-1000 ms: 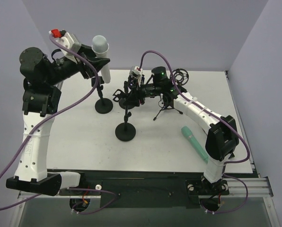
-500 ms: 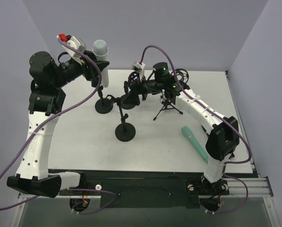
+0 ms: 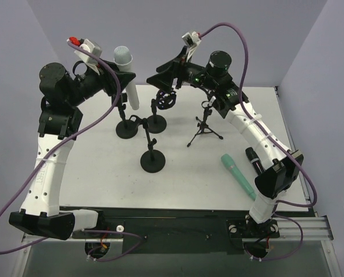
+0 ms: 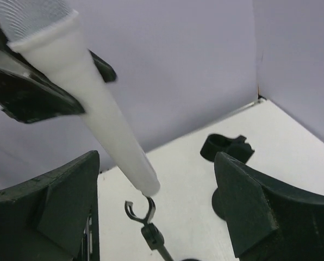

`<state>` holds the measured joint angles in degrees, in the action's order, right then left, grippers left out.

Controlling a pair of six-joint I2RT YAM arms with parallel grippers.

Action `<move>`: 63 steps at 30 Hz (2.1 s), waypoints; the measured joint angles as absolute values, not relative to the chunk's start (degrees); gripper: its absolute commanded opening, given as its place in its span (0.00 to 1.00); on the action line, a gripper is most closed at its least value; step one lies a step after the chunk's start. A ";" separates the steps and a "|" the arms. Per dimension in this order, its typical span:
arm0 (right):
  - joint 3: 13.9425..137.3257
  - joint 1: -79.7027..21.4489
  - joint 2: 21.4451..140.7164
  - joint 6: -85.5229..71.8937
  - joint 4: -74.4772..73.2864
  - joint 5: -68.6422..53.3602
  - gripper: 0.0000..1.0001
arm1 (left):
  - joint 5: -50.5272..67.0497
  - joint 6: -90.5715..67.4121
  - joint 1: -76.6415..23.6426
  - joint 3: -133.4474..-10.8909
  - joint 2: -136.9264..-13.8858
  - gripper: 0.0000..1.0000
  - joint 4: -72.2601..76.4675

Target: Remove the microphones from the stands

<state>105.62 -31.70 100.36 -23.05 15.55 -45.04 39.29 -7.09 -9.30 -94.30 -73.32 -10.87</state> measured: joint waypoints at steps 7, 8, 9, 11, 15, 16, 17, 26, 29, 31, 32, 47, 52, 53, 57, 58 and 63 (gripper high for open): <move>107.57 -34.83 101.12 -23.42 18.24 -44.27 0.81 | 36.84 -13.32 -10.20 -93.45 -74.06 0.00 -10.44; 107.57 -35.29 101.54 -23.14 18.04 -44.27 0.81 | 36.53 -13.98 -10.26 -93.21 -74.06 0.00 -10.39; 107.57 -35.75 101.95 -22.74 17.89 -44.27 0.80 | 36.27 -14.68 -10.39 -93.08 -74.06 0.00 -10.39; 107.57 -36.58 102.72 -21.96 17.12 -44.27 0.79 | 35.90 -15.84 -10.76 -92.84 -74.06 0.00 -10.35; 107.57 -37.85 103.39 -19.62 14.79 -43.90 0.74 | 35.83 -17.10 -11.77 -92.82 -74.06 0.00 -10.26; 107.57 -38.04 103.48 -19.20 14.50 -43.70 0.71 | 35.83 -17.45 -12.16 -92.82 -74.06 0.00 -10.28; 107.57 -38.17 103.59 -18.98 14.41 -43.53 0.70 | 35.83 -17.63 -12.40 -92.82 -74.06 0.00 -10.28; 109.47 -39.38 103.96 -15.31 12.58 -44.97 0.01 | 33.85 -18.63 -13.72 -92.82 -74.39 0.41 -10.35; 109.75 -39.62 103.92 -13.08 11.64 -45.25 0.00 | 33.12 -19.46 -13.80 -92.82 -74.43 0.68 -10.55; 109.03 -39.16 103.48 -12.67 10.50 -44.60 0.00 | 32.71 -19.22 -14.04 -92.79 -74.46 0.72 -10.46; 108.16 -38.65 103.02 -12.51 9.87 -44.29 0.00 | 32.62 -19.07 -14.06 -92.68 -74.37 0.73 -10.04; 90.48 -17.32 70.00 10.35 -26.55 -30.59 0.00 | 39.00 -14.48 -13.78 -84.79 -71.26 0.76 0.03; 82.30 -6.28 56.86 18.76 -42.26 -22.74 0.00 | 41.06 -13.80 -13.78 -78.76 -69.30 0.76 6.37; 81.25 -3.49 56.05 20.23 -45.60 -21.74 0.00 | 41.39 -13.56 -13.78 -78.17 -68.97 0.76 6.87; 75.50 1.45 57.45 25.32 -52.16 -18.48 0.00 | 42.48 -11.77 -13.78 -77.56 -68.03 0.75 7.22; 73.82 2.17 57.95 26.20 -52.53 -18.13 0.00 | 42.68 -11.20 -13.78 -77.56 -67.90 0.75 7.11; 63.42 11.18 62.65 30.70 -49.91 -14.11 0.00 | 43.31 -1.98 -13.80 -78.02 -67.59 0.75 2.17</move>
